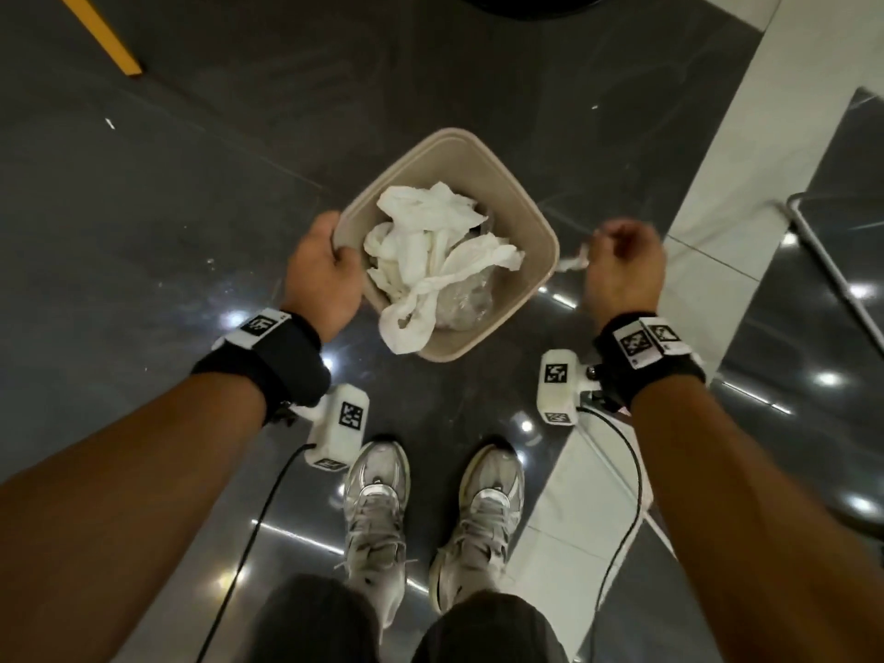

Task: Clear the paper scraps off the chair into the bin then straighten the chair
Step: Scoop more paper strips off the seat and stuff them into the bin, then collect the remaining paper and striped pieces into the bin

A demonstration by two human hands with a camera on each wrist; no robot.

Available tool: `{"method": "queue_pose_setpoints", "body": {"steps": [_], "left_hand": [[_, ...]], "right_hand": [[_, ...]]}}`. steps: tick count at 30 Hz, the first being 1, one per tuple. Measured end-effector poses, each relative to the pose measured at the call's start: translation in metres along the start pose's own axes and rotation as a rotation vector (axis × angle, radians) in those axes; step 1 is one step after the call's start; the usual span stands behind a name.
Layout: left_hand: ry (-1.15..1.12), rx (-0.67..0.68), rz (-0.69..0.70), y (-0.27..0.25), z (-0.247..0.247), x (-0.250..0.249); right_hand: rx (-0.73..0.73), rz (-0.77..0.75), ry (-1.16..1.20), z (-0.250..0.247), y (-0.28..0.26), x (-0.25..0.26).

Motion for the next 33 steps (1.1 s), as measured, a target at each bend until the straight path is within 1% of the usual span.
{"method": "queue_pose_setpoints", "body": {"steps": [1, 2, 3, 4, 5, 6, 9, 10, 11, 14, 17, 19, 21, 23, 25, 28, 31, 32, 33], "left_hand": [[-0.001, 0.035, -0.005, -0.008, 0.008, -0.001], [0.004, 0.069, -0.007, -0.016, 0.016, -0.003], [0.012, 0.102, 0.0, -0.025, 0.026, -0.005], [0.018, 0.138, 0.014, -0.037, 0.036, -0.011], [0.017, 0.174, 0.025, -0.048, 0.046, -0.015], [0.013, 0.21, 0.036, -0.058, 0.056, -0.019], [0.046, 0.313, 0.041, -0.079, 0.083, -0.015], [0.055, 0.348, 0.026, -0.084, 0.089, -0.009], [0.057, 0.371, 0.01, -0.088, 0.093, -0.005], [0.131, 0.392, -0.042, -0.099, 0.084, -0.013], [0.244, 0.363, -0.067, -0.119, 0.05, -0.053], [0.28, 0.376, -0.018, -0.134, 0.03, -0.095], [0.306, 0.396, 0.058, -0.152, 0.014, -0.143], [0.329, 0.4, 0.151, -0.169, 0.003, -0.197], [0.346, 0.41, 0.238, -0.189, 0.0, -0.248], [0.387, 0.445, 0.362, -0.221, 0.017, -0.314], [0.433, 0.506, 0.499, -0.251, 0.053, -0.367], [0.455, 0.518, 0.541, -0.26, 0.067, -0.384], [0.47, 0.538, 0.577, -0.269, 0.082, -0.399]], "right_hand": [[-0.035, -0.091, 0.135, -0.011, -0.009, 0.036], [-0.008, -0.162, 0.224, -0.013, -0.023, 0.067], [0.066, -0.195, 0.235, -0.005, -0.039, 0.087], [0.167, -0.201, 0.18, 0.004, -0.057, 0.101], [0.286, -0.165, 0.065, 0.019, -0.074, 0.094], [0.405, -0.087, -0.078, 0.033, -0.091, 0.076], [0.723, 0.177, -0.548, 0.045, -0.146, 0.0], [0.799, 0.236, -0.645, 0.039, -0.162, -0.016], [0.822, 0.273, -0.685, 0.03, -0.172, -0.023], [0.759, 0.291, -0.654, -0.005, -0.187, -0.008], [0.675, 0.28, -0.569, -0.047, -0.198, 0.038], [0.639, 0.274, -0.469, -0.076, -0.204, 0.076], [0.583, 0.318, -0.32, -0.111, -0.209, 0.11], [0.488, 0.31, -0.217, -0.155, -0.207, 0.144], [0.388, 0.274, -0.189, -0.202, -0.203, 0.166], [0.243, 0.301, -0.195, -0.273, -0.189, 0.164], [0.101, 0.246, -0.27, -0.341, -0.171, 0.143], [0.078, 0.23, -0.344, -0.361, -0.164, 0.136], [0.091, 0.23, -0.458, -0.378, -0.159, 0.127]]}}
Point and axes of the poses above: each hand's wrist, its own y-axis towards the middle knuckle, its own z-axis out of the palm, x = y × z, the point moved 9 cm from there along y, towards the middle knuckle, and after that the axes turned 11 degrees about y, right-handed, at the moved point
